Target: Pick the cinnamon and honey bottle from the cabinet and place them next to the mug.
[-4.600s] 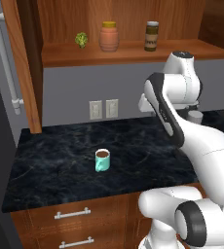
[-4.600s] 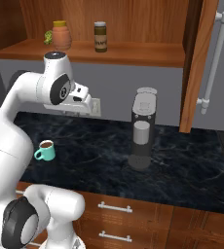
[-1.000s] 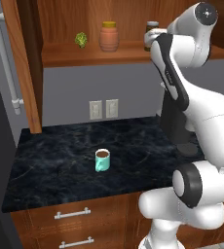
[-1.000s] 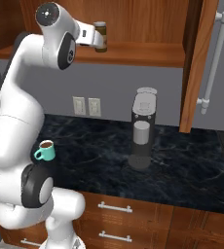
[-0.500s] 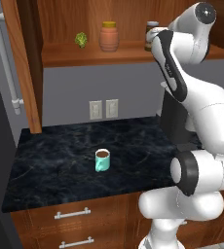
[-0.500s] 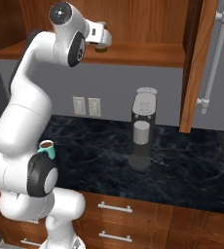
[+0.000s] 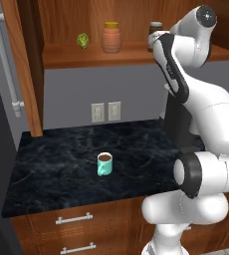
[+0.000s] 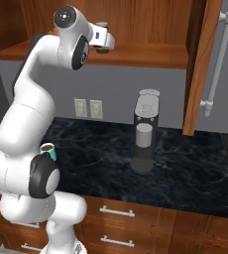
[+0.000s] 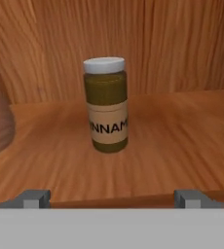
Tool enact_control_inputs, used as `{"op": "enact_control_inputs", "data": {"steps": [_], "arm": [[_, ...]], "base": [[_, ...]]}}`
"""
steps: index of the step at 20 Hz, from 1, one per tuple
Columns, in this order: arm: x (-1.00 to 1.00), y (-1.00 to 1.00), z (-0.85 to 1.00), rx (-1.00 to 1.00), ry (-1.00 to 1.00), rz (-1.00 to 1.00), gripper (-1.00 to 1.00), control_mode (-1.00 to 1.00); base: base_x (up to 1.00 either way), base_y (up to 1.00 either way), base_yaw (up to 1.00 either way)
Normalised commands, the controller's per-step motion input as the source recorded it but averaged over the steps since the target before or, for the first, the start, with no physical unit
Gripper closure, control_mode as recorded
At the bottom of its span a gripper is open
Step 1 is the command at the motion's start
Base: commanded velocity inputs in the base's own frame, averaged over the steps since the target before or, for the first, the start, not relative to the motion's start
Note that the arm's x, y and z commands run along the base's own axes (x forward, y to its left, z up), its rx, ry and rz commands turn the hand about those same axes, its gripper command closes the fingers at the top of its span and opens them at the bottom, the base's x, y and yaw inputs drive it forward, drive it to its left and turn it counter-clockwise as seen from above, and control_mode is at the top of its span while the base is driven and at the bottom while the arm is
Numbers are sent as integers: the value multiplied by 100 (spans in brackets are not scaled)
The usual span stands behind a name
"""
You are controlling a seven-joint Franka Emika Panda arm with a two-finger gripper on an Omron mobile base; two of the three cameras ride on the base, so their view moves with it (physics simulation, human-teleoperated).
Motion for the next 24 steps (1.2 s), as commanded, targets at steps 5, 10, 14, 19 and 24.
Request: {"op": "enact_control_inputs", "data": {"steps": [5,10,14,19,24], "arm": [[33,0,0,0,0,0,-100,-100],[29,0,0,0,0,0,-100,-100],[28,0,0,0,3,0,-100,-100],[22,0,0,0,5,0,-100,-100],[19,0,0,0,6,0,-100,-100]], "base": [[0,0,0],[0,0,0],[0,0,0],[0,0,0],[0,0,0]]}}
